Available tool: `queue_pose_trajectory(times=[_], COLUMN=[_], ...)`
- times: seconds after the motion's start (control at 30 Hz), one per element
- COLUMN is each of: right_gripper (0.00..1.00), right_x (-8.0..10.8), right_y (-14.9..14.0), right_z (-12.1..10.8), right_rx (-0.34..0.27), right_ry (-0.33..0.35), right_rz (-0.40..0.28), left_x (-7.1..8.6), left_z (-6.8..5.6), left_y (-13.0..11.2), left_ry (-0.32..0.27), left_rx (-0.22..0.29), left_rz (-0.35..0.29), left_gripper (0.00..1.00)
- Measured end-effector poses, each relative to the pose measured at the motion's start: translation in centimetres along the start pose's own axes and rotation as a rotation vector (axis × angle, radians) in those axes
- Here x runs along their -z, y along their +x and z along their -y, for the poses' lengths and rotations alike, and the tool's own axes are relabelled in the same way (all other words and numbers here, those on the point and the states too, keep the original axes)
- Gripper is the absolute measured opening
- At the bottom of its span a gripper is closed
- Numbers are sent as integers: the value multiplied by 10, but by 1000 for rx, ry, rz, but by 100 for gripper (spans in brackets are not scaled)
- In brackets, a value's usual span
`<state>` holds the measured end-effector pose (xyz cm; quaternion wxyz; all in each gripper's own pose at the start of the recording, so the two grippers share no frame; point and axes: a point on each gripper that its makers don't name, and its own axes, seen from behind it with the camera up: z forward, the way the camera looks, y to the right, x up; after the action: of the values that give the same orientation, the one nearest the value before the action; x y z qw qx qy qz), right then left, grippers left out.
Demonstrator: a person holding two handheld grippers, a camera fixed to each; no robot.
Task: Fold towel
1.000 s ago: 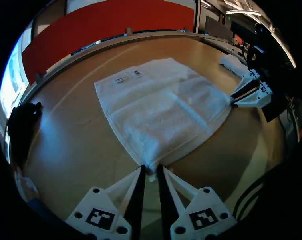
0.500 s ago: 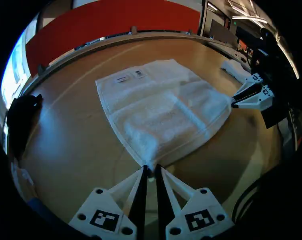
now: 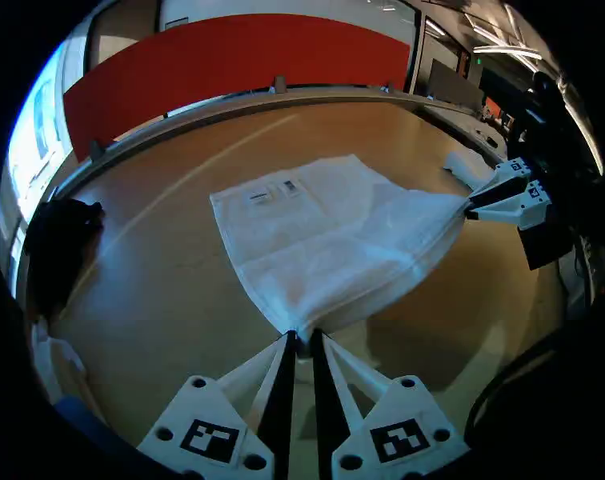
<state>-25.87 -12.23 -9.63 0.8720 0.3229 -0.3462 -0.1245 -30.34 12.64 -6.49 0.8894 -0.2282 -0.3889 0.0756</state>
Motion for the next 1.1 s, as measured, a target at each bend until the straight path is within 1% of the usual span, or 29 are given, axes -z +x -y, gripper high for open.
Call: queue_pose_trajectory(times=[0.27, 0.47, 0.77, 0.93, 1.1], right_gripper=[15, 15, 15, 15, 15], right_x=[18, 32, 52, 61, 67], right_y=[15, 25, 40, 42, 44], right_z=[2, 5, 4, 6, 9], right_rx=[33, 28, 22, 27, 36], right_ry=[-4, -6, -16, -13, -7], right_rz=[-5, -13, -33, -33, -31], left_x=[23, 39, 64, 75, 81], left_z=[-5, -12, -23, -27, -30], left_y=[9, 11, 20, 25, 26], left_ry=[5, 1, -11, -12, -17], left_rx=[10, 16, 30, 31, 31], left_rz=[3, 14, 10, 6, 9], left_gripper=[14, 14, 14, 14, 14])
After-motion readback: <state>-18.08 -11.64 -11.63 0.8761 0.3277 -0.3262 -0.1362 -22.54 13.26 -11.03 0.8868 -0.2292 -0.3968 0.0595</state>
